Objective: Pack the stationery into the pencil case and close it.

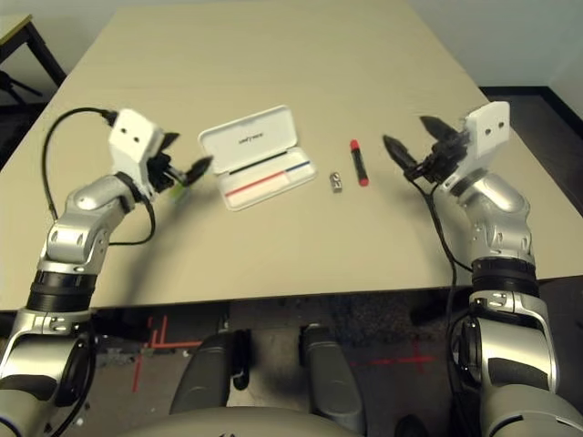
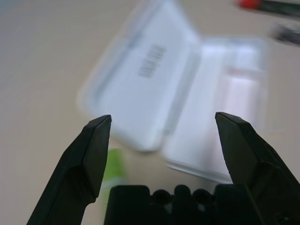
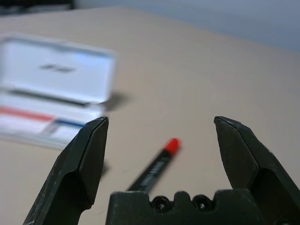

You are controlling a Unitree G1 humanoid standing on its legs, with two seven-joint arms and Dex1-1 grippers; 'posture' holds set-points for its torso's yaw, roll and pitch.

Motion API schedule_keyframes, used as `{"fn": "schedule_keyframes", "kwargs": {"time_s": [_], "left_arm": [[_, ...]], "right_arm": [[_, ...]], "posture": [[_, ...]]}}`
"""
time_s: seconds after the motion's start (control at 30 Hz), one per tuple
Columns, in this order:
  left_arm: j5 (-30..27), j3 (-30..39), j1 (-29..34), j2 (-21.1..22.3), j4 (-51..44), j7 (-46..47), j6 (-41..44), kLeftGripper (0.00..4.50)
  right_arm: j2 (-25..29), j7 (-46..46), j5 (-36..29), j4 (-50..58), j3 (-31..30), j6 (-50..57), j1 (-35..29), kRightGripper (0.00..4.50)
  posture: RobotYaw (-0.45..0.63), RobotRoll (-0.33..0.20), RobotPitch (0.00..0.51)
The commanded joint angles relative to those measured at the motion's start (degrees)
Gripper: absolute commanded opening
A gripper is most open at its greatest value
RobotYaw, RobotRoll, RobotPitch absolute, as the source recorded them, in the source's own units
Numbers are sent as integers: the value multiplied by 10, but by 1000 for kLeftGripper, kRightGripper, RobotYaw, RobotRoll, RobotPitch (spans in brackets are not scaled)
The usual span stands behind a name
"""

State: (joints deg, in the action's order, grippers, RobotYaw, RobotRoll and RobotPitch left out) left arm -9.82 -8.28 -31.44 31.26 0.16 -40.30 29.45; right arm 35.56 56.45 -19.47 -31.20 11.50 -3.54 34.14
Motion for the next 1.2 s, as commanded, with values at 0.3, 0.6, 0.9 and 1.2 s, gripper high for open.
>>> {"fn": "schedule_keyframes", "kwargs": {"time_s": [0.3,0.6,0.9,1.2], "left_arm": [[47,-151,-98,14,9,-122,109,4454],[94,-197,-152,-21,68,-131,102,4454],[133,-246,-188,-52,119,-152,133,4454],[143,-263,-200,-71,161,-171,182,2757]], "right_arm": [[8,69,-2,44,-30,5,6,4500],[19,182,-18,72,-57,12,-16,4500],[33,259,-22,60,-77,36,6,4500],[32,289,-25,56,-76,48,19,4500]], "posture": [[-120,0,157],[-159,0,156],[-169,0,160],[-167,0,160]]}}
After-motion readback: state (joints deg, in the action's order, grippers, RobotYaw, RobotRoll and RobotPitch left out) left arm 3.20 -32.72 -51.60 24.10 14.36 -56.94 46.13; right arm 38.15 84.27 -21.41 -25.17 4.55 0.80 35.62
